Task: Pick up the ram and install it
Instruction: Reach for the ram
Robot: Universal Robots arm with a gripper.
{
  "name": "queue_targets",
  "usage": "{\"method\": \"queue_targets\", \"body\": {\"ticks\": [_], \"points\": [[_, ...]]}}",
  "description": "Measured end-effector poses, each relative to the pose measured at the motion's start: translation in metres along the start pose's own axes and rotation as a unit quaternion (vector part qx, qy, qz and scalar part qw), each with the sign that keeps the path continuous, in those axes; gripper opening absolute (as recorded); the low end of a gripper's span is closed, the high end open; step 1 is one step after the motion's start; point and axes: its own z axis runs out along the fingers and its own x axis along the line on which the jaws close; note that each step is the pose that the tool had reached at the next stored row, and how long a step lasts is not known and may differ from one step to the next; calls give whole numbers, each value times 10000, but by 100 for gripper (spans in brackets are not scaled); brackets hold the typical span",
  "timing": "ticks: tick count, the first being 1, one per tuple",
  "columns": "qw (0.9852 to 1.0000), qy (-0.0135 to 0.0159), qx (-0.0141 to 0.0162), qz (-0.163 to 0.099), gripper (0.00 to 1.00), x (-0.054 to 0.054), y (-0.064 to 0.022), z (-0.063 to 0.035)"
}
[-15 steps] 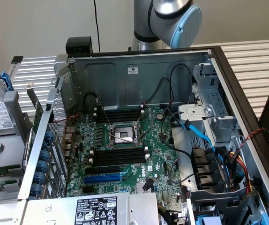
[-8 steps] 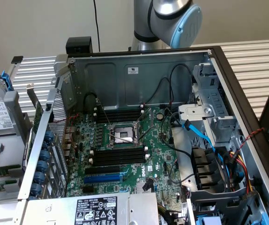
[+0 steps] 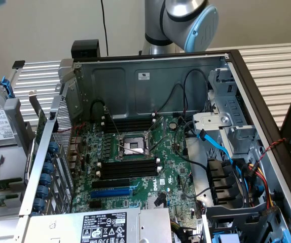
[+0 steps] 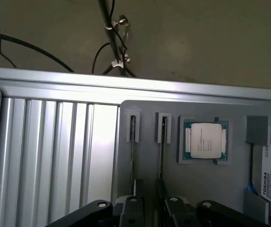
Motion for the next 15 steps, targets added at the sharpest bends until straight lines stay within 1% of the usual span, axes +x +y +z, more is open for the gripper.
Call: {"method": "queue_targets", "body": {"ticks": [10, 13, 15], "points": [[10000, -1, 1, 12, 24, 12, -5, 183], [10000, -1, 1, 41, 24, 31, -4, 237], [10000, -1, 2, 61, 24, 71, -3, 271]]}}
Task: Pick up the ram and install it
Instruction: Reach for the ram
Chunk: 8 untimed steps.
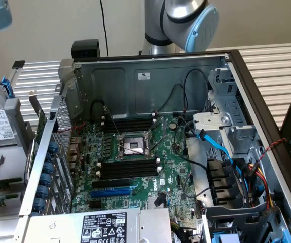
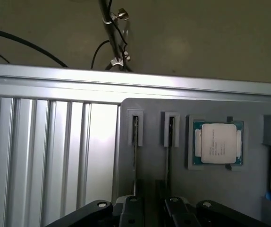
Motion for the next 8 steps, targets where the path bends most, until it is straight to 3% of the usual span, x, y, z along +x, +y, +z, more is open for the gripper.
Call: {"method": "queue_targets", "body": {"ticks": [3, 8], "points": [[10000, -3, 1, 21, 24, 80, 3, 54], [10000, -3, 1, 22, 24, 84, 3, 63]]}}
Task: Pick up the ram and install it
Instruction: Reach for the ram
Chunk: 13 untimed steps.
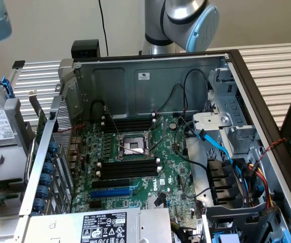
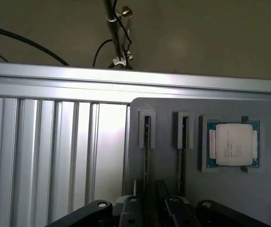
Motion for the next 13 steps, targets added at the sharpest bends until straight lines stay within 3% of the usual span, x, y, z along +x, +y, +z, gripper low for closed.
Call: {"method": "queue_targets", "body": {"ticks": [13], "points": [[10000, -2, -4, 0, 24, 4, -3, 128]]}}
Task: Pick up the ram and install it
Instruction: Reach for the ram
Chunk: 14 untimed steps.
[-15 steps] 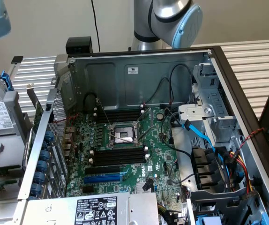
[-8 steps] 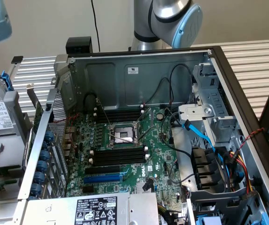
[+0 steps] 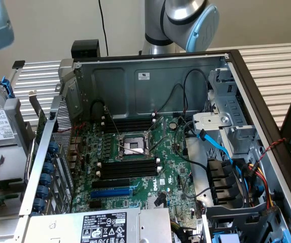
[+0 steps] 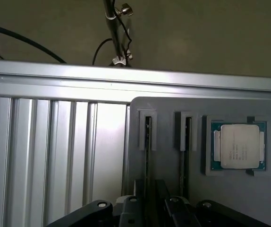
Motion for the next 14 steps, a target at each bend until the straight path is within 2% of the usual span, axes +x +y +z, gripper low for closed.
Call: {"method": "queue_targets", "body": {"ticks": [11, 14], "points": [[10000, 0, 0, 6, 24, -6, 0, 14], [10000, 2, 12, 5, 24, -43, -3, 15]]}}
